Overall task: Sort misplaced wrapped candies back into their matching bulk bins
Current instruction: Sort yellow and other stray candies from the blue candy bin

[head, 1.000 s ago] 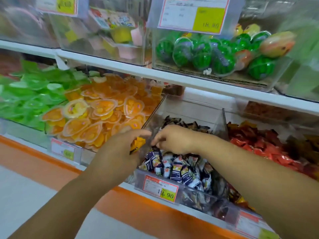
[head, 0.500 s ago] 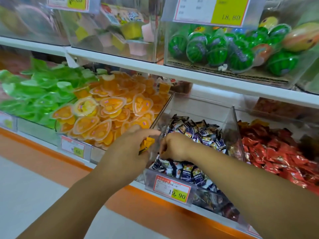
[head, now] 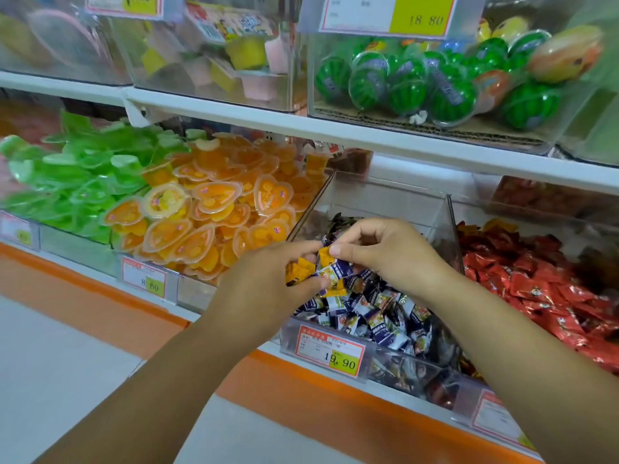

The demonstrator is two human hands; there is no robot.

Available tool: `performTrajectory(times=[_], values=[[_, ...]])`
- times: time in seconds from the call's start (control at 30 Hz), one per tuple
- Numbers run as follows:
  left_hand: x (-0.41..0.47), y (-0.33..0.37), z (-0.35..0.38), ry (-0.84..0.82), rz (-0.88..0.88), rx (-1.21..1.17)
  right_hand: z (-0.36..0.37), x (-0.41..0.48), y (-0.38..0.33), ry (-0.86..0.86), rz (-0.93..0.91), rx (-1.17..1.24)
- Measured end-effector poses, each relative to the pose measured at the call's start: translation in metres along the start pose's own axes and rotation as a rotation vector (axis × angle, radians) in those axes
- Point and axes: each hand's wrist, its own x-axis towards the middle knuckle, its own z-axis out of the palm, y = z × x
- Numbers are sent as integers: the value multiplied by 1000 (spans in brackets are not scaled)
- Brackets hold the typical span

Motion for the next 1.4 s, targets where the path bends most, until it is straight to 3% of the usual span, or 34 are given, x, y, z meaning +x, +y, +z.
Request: performTrajectory(times=[0.33,0.53,0.63,0.73,0.8,0.9,0.97,1.07,1.2,1.27,1.4], values=[[7,1,5,56,-28,-21,-7,-3,-8,113,-78,113],[5,-3,1,141,-44,-113,1,-2,-24,-107,-84,308],[3,-5,-15,220,-98,-131,-9,9,-13,-262,-129,-226],[1,-10,-26,140,-93,-72,13,12,-3,-689,-233,-616],[1,-16,-28,125,-100,20,30,19,6,-855,-317,-848],[0,-16,-26,92,-130,151,21,38,16,-747,-324,-1216],[0,-14,-22,55,-128,209,-2,51,20,-634,-229,-1272],[3,-19,-18,40,-130,238,-31,60,21,-614,-72,-1211],[5,-23,-17,37,-132,240,-19,50,6,-485,-269,-1009],[5,-24,-17,32,-146,237,7,43,-1,-591,-328,-889],[4,-19,-18,34,-163,276,45,46,14,-781,-266,-964]])
